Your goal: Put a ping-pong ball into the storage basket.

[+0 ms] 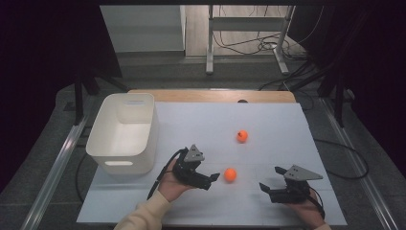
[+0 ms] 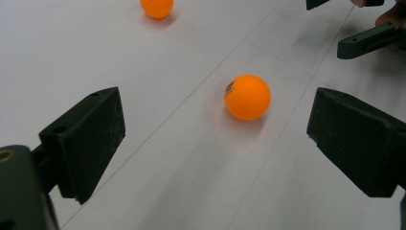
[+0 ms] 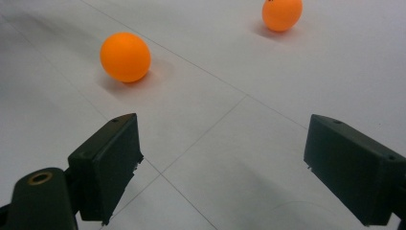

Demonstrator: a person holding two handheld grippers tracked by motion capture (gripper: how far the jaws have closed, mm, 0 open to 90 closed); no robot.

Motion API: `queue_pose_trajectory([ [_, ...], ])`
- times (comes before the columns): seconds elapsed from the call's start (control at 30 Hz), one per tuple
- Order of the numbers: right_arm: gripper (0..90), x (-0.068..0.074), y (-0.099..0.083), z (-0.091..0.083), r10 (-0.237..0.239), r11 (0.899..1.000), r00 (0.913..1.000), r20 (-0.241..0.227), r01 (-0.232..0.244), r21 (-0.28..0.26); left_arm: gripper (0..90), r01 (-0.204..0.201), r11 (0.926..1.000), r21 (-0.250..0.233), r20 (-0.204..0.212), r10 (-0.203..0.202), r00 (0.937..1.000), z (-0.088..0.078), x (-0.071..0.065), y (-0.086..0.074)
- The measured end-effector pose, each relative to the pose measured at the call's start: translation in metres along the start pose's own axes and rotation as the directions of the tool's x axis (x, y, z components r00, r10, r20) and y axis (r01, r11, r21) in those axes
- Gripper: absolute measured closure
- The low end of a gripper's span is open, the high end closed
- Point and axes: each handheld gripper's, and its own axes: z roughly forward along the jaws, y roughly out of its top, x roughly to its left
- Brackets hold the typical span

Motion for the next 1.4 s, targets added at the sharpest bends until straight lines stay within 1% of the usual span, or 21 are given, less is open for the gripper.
queue_pose_trajectory([
  [0.57, 12.8, 0.001, 0.0, 0.001, -0.013, 1.0, 0.9999, 0.005, 0.013, 0.018, 6.9, 0.0, 0.9999, 0.014, 0.009, 0.0, 1.0, 0.008, 0.001, 0.002],
  [0.77, 12.9, 0.0, -0.001, 0.001, -0.01, 1.0, 0.9999, 0.008, 0.01, 0.023, 6.9, -0.002, 0.9998, 0.022, 0.011, 0.002, 0.9999, 0.009, 0.001, 0.002],
  [1.0, 12.9, 0.0, -0.001, 0.002, -0.012, 1.0, 0.9999, 0.008, 0.012, 0.029, 7.0, -0.005, 0.9998, 0.02, 0.013, 0.005, 0.9999, 0.011, 0.001, 0.004],
  [1.23, 13.1, 0.001, -0.002, 0.002, -0.014, 0.999, 0.9999, 0.007, 0.014, 0.038, 7.0, -0.004, 0.9995, 0.03, 0.016, 0.003, 0.9999, 0.015, 0.001, 0.005],
  [1.4, 13.2, 0.001, -0.002, 0.003, -0.024, 0.999, 0.9997, 0.01, 0.024, 0.048, 7.0, -0.005, 0.999, 0.044, 0.018, 0.004, 0.9998, 0.018, 0.002, 0.004],
])
